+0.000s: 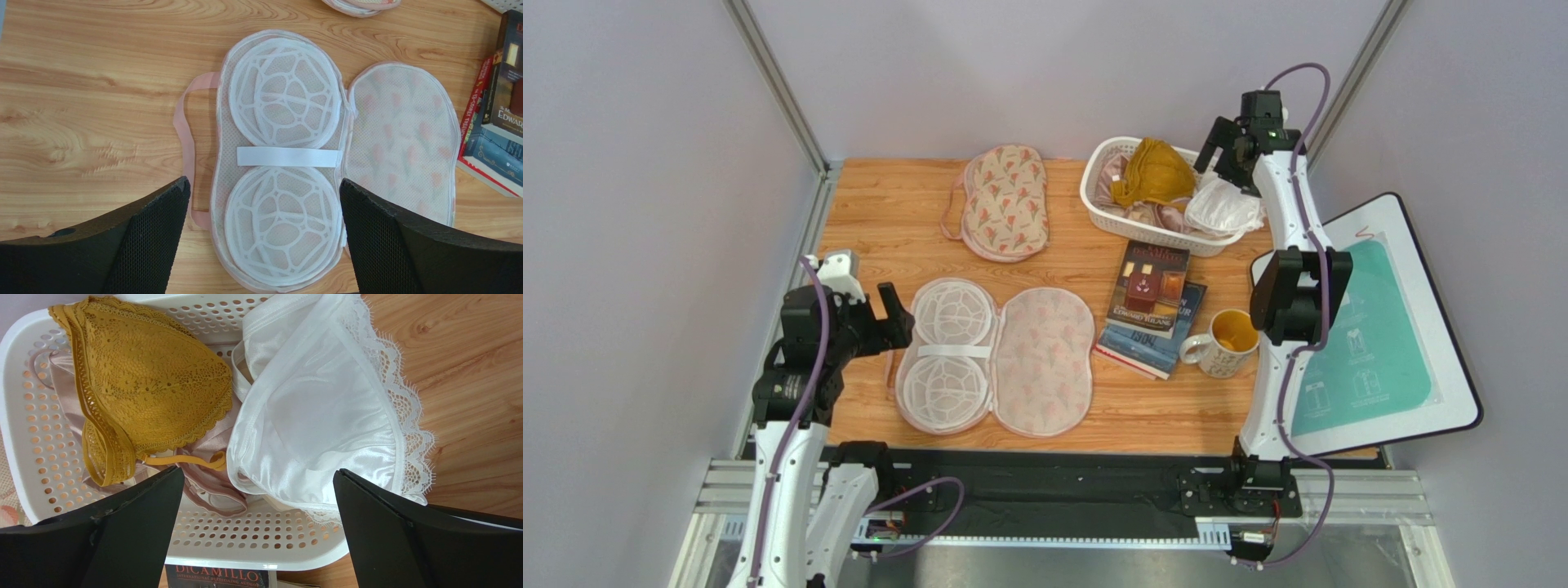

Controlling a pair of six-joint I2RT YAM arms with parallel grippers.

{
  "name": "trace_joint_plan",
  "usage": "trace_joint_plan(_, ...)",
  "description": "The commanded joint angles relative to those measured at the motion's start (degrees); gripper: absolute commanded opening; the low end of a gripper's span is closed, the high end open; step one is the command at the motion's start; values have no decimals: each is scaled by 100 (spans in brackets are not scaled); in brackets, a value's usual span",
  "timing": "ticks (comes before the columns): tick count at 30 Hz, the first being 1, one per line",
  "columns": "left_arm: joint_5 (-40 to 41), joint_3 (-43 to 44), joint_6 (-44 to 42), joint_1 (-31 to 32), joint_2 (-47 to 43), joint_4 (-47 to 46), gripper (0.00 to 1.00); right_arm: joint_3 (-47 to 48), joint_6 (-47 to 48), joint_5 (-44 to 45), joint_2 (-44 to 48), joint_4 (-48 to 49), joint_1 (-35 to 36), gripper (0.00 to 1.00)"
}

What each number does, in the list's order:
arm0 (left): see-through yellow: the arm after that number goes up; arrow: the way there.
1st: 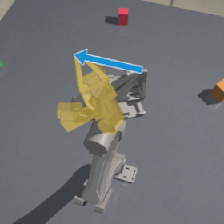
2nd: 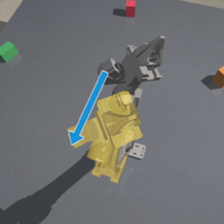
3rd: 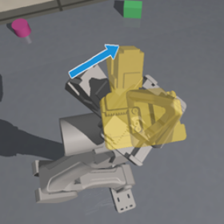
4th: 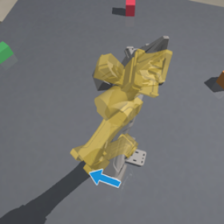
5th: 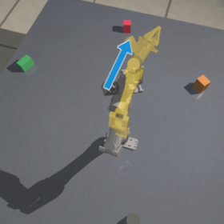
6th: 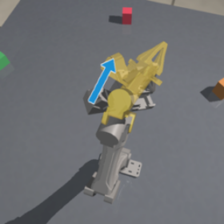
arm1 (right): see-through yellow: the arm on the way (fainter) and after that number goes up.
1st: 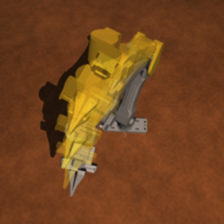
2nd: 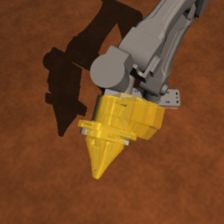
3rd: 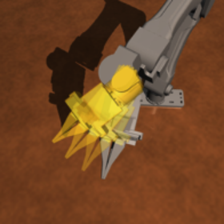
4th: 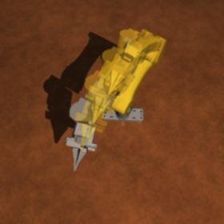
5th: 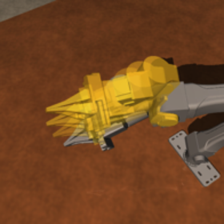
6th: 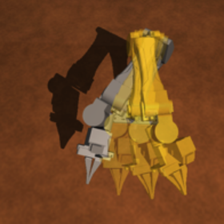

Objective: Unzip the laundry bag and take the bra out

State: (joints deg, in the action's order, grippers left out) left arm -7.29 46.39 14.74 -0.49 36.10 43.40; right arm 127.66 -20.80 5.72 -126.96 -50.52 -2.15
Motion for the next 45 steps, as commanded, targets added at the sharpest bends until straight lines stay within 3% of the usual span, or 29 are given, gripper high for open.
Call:
trace_joint_plan(1, -97, -16, -130, -39, -41, -191, 96, 190, 295, -333, 619, 60, 48, 100)
trace_joint_plan(9, -167, -25, -138, -39, -111, -200, 96, -1039, 313, -844, 2217, 393, 189, 100)
trace_joint_plan(13, -387, -25, -200, -39, -164, -261, 95, -2582, 269, -896, 3559, 876, 777, 99)
trace_joint_plan(19, -501, -121, -244, -39, -270, -358, 92, -4554, -187, -337, 5510, 1403, 2384, 98)
trace_joint_plan(25, -616, -113, -270, 40, -252, -402, 88, -6682, -1338, 184, 6717, 1949, 4307, 95)
trace_joint_plan(29, -335, -121, -253, 461, -270, -393, 88, -7315, -1839, 614, 6606, 1906, 5092, 94)
trace_joint_plan(34, -299, -130, -244, 506, -287, -367, 88, -7694, -2261, 966, 5894, 1975, 5628, 89)
trace_joint_plan(38, -361, -130, -235, 506, -253, -376, 88, -7782, -2368, 1028, 5463, 2081, 5700, 71)
trace_joint_plan(45, -475, -130, -253, 506, -182, -376, 88, -7817, -2394, 861, 4576, 2485, 5700, 60)
